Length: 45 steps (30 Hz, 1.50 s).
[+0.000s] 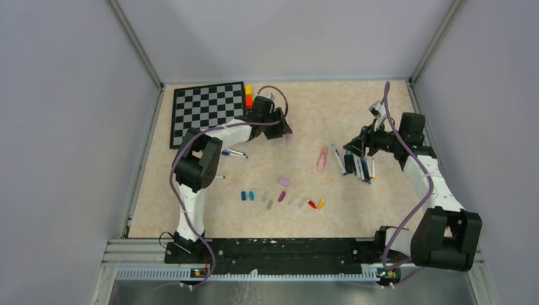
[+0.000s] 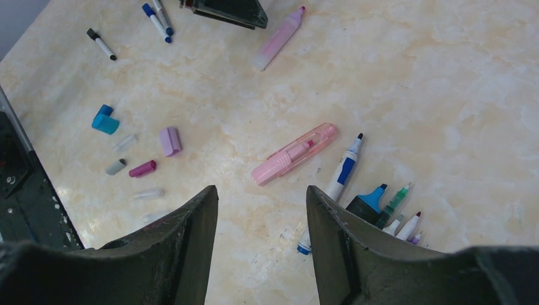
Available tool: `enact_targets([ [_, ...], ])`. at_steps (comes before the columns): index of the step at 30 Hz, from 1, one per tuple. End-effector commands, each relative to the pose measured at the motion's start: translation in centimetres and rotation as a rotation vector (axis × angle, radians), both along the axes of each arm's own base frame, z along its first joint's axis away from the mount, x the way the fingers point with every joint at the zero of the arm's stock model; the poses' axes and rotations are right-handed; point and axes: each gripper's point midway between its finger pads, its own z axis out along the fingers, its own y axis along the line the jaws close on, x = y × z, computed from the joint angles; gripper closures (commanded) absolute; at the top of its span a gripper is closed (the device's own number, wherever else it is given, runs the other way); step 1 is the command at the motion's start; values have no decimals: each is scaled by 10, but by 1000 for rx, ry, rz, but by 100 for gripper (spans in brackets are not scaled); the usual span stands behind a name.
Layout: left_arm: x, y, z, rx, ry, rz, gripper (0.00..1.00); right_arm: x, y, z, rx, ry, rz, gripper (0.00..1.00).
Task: Open the pen caps
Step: Place the pen at the center of the board, then pick up the pen from the center of the board.
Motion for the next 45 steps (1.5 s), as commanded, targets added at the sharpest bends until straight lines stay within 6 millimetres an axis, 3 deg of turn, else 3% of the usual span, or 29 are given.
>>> enact_targets([
  [1,1,6,87,-12,-201,-67,47,4,-1,12,-3,-52,22,48],
  [7,-39,23,135,-20,-401,-179,42,2,0,14,-2,-62,37,48],
  [13,-84,69,141,27,-443,-89,35,1,1,15,2,-69,47,48],
  [16,-106,96,133,48,-414,-8,29,0,2,15,3,-69,50,48],
  [20,-137,130,117,51,-378,133,3,0,2,14,5,-68,52,48],
  [21,-143,139,111,46,-369,173,2,0,2,15,5,-70,52,48],
  [26,-167,183,84,48,-255,442,1,-1,2,15,8,-69,54,48],
  [31,-186,222,53,156,-60,688,1,-1,3,14,10,-67,56,48],
  [37,-194,258,28,315,148,887,1,-1,3,13,11,-64,57,48],
  [45,-186,294,10,270,279,1035,1,-1,3,13,11,-64,58,48],
])
